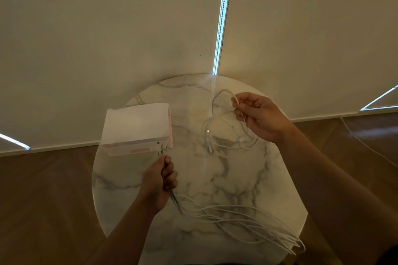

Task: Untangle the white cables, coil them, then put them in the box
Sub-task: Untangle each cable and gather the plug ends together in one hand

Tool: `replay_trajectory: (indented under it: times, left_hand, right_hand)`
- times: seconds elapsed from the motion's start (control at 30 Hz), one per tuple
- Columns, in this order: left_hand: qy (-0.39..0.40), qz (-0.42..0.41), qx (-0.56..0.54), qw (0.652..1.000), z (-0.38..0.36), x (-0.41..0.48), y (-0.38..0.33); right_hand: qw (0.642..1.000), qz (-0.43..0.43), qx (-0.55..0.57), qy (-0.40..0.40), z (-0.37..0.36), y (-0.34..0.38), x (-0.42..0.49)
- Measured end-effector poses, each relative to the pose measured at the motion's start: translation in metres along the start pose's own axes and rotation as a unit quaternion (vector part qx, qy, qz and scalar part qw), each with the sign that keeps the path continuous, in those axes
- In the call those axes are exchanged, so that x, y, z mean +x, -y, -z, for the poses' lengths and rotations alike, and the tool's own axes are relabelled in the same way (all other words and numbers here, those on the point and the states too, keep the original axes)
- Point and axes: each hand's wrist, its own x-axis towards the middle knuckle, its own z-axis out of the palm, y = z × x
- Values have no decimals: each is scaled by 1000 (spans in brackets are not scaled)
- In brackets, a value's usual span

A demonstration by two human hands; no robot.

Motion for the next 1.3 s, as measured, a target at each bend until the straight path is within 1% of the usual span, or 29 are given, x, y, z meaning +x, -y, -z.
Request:
replay_trajectory:
  times: [0.03,0.07,0.1,0.17,0.2,0.23,0.27,0.37,0.4,0.47,0.53,0.57,0.67,0.77,0.8,0.83,0.87,0.9,0.97,1.03,1.07,1.1,1.13,1.17,1.23,1.3]
  left_hand:
    - [-1,-2,-1,1000,0,0,0]
    - [-1,-2,-2,1000,0,0,0]
    - [-1,-1,-3,1000,0,0,0]
    - [1,-1,-2,1000,0,1,0]
    - [2,-1,-2,1000,0,1,1]
    - [2,-2,-1,1000,-1,1,1]
    - [3,-2,0,1000,-1,0,1]
    - [3,-8,1,1000,-2,0,2]
    - [3,-9,1,1000,-2,0,2]
    - [3,-6,2,1000,-3,0,2]
    - [4,-1,0,1000,-3,1,2]
    - [5,0,1,1000,-3,1,3]
    - [6,-1,6,1000,-3,2,3]
    - [6,-1,4,1000,-2,1,3]
    - [5,0,4,1000,-1,1,3]
    - [4,0,4,1000,0,1,4]
    - [4,2,6,1000,0,1,4]
    - [3,3,7,1000,0,1,4]
    - [5,4,7,1000,0,0,4]
    - [6,5,7,1000,-1,0,5]
    - [5,5,8,1000,-1,-1,5]
    - [4,5,9,1000,-1,-1,5]
    - [3,4,9,1000,-2,-2,5]
    - [2,4,9,1000,-1,-2,4]
    - [-1,4,8,1000,1,-3,4]
    - [-2,2,8,1000,2,-3,4]
  right_hand:
    - [999,8,34,10,1,0,1]
    - [999,-4,41,12,2,0,1]
    - [999,-34,19,2,4,-3,1]
    - [992,-97,-80,-23,8,-12,-1]
    - [987,-109,-118,-27,8,-18,-4]
    - [986,-103,-131,-26,7,-23,-6]
    - [989,-81,-121,-21,4,-26,-9]
    - [1000,-4,-17,16,-3,-23,-17]
    - [1000,-1,9,19,-4,-20,-18]
    - [999,-31,14,-4,-2,-18,-19]
    - [996,-67,-48,-39,0,-25,-22]
    - [993,-71,-87,-43,1,-31,-25]
    - [984,-72,-161,-3,-1,-44,-45]
    - [978,-120,-167,35,1,-57,-68]
    - [969,-138,-203,35,2,-64,-73]
    - [951,-152,-269,31,5,-72,-77]
    - [920,-160,-356,31,8,-82,-80]
    - [878,-172,-444,45,13,-91,-84]
    - [779,-218,-578,107,26,-109,-90]
    - [679,-271,-666,148,42,-127,-96]
    - [647,-292,-687,154,49,-135,-98]
    - [630,-307,-696,159,53,-139,-99]
    - [625,-316,-695,160,55,-143,-98]
    - [630,-316,-692,154,54,-145,-96]
    - [656,-289,-688,113,49,-148,-85]
    - [701,-246,-668,35,43,-153,-73]
